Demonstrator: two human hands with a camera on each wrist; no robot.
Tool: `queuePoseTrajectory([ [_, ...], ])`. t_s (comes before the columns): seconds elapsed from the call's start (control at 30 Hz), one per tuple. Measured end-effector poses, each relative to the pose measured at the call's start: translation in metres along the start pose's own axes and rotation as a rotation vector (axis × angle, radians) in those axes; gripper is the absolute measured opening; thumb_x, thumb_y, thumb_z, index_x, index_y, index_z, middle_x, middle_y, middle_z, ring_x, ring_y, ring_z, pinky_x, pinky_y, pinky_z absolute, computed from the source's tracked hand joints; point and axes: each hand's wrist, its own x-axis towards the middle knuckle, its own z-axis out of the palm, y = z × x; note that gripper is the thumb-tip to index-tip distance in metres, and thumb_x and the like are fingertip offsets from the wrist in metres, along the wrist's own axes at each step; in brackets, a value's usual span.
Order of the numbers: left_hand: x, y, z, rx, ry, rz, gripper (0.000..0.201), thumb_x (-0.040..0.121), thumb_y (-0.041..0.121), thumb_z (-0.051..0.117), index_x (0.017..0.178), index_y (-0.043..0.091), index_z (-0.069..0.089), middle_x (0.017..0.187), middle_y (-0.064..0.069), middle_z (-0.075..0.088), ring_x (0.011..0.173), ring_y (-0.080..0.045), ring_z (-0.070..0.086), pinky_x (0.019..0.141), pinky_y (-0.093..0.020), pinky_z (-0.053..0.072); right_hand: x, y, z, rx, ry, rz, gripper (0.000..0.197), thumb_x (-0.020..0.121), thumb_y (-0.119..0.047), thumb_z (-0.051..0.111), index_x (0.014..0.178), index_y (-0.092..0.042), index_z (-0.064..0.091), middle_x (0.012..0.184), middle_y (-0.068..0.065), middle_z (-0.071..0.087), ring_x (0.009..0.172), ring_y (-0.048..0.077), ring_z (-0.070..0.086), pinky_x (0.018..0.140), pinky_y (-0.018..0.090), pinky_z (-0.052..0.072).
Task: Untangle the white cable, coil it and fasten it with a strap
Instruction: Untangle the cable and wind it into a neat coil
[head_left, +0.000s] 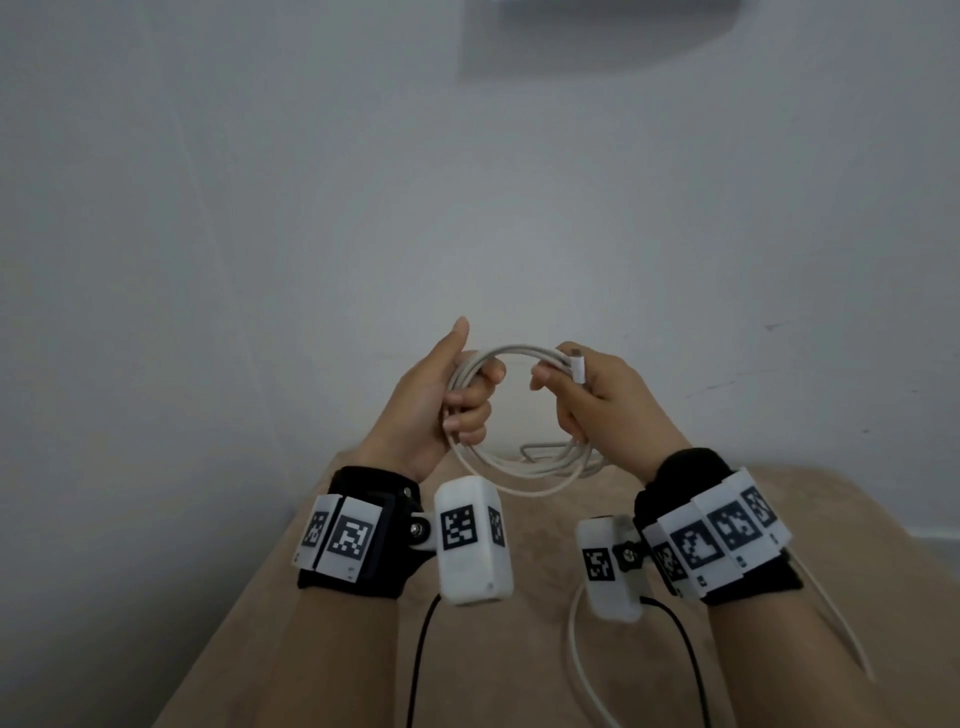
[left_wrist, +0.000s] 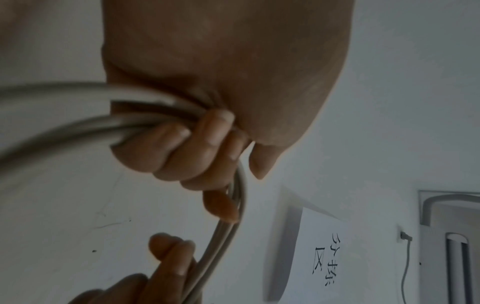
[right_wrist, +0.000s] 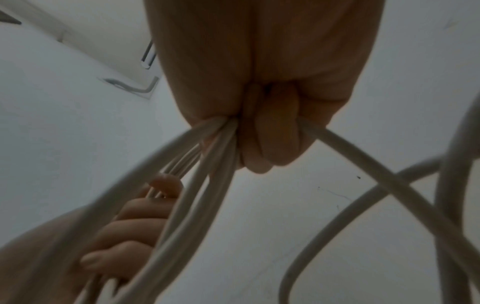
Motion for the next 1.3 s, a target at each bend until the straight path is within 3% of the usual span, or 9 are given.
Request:
queuePoseTrajectory([
  [0.13,-0.004,0.002,0.004,0.142,0.032,-0.029,0.049,0.096,0.049,0.039,0.064,0.014,0.050,0.041,0.010,0.022,0.031,-0.004,0.014,0.036,-0.017,0.013,-0.002,-0.002,0.001,-0.080,-0.074,-0.016,0.023,0.097,-0.026,0.051,0.076,-0.022,0.059,0.045,-0.008,0.046,0.041,0.005,0.043,0.052,0.027,0.040],
  [0.33,-0.004,0.002,0.014,0.136,0.185,0.039,0.046,0.098,0.037,0.045,0.057,0.021,0.035,0.046,0.009,0.018,0.038,-0.007,0.010,0.038,-0.018,0.008,-0.002,-0.004,-0.001,0.049,0.050,-0.008,0.025,0.090,-0.028,0.063,0.076,-0.008,0.063,0.050,-0.002,0.051,0.043,0.003,0.044,0.049,0.015,0.036],
  [0.47,-0.006,0.004,0.012,0.103,0.226,0.055,0.045,0.096,0.039,0.048,0.057,0.021,0.034,0.045,0.009,0.018,0.037,-0.006,0.011,0.036,-0.017,0.010,-0.002,-0.007,-0.004,0.177,0.080,-0.016,0.027,0.076,-0.035,0.075,0.077,-0.010,0.068,0.066,0.013,0.060,0.059,0.009,0.052,0.058,0.021,0.041],
  [0.57,-0.006,0.005,0.009,0.123,0.242,0.058,0.045,0.095,0.040,0.050,0.057,0.021,0.036,0.045,0.009,0.019,0.036,-0.006,0.011,0.037,-0.017,0.010,-0.004,-0.011,-0.011,0.267,0.088,0.045,0.029,0.065,-0.050,0.072,0.074,-0.023,0.072,0.057,-0.005,0.057,0.053,0.012,0.042,0.053,0.024,0.036],
  [0.7,-0.005,0.003,0.006,0.171,0.253,0.054,0.046,0.094,0.040,0.052,0.055,0.021,0.038,0.045,0.009,0.019,0.036,-0.006,0.011,0.037,-0.017,0.009,-0.003,-0.008,-0.022,0.416,0.134,0.141,0.050,0.082,-0.056,0.052,0.084,-0.011,0.075,0.048,-0.010,0.044,0.051,0.009,0.036,0.048,0.017,0.032],
  [0.93,-0.008,0.006,0.000,0.127,0.288,0.079,0.044,0.095,0.040,0.052,0.057,0.021,0.037,0.046,0.009,0.019,0.038,-0.006,0.011,0.040,-0.020,0.007,-0.001,-0.001,-0.031,0.448,0.286,0.114,0.042,0.098,-0.032,0.045,0.083,-0.005,0.073,0.053,-0.006,0.052,0.055,0.010,0.040,0.049,0.018,0.032],
  [1.1,-0.005,0.004,0.002,0.061,0.337,0.132,0.043,0.095,0.038,0.052,0.058,0.020,0.038,0.045,0.009,0.020,0.035,-0.005,0.013,0.035,-0.016,0.011,-0.003,-0.008,-0.025,0.398,0.206,0.110,0.035,0.095,-0.037,0.050,0.086,-0.012,0.072,0.072,0.000,0.059,0.058,0.011,0.040,0.052,0.020,0.036],
  [1.2,-0.004,0.003,0.003,0.008,0.334,0.163,0.043,0.095,0.040,0.051,0.060,0.020,0.039,0.045,0.009,0.020,0.035,-0.005,0.013,0.035,-0.017,0.010,-0.003,-0.009,-0.019,0.299,0.101,0.098,0.020,0.087,-0.040,0.061,0.093,-0.023,0.070,0.080,-0.010,0.065,0.060,0.006,0.048,0.056,0.019,0.040],
  [1.3,-0.003,0.004,0.005,-0.075,0.298,0.182,0.042,0.095,0.043,0.050,0.061,0.020,0.040,0.045,0.010,0.020,0.034,-0.004,0.013,0.034,-0.018,0.011,-0.003,-0.006,-0.012,0.211,-0.015,0.094,0.027,0.077,-0.036,0.074,0.103,-0.030,0.066,0.088,-0.008,0.072,0.070,0.008,0.059,0.066,0.021,0.050],
])
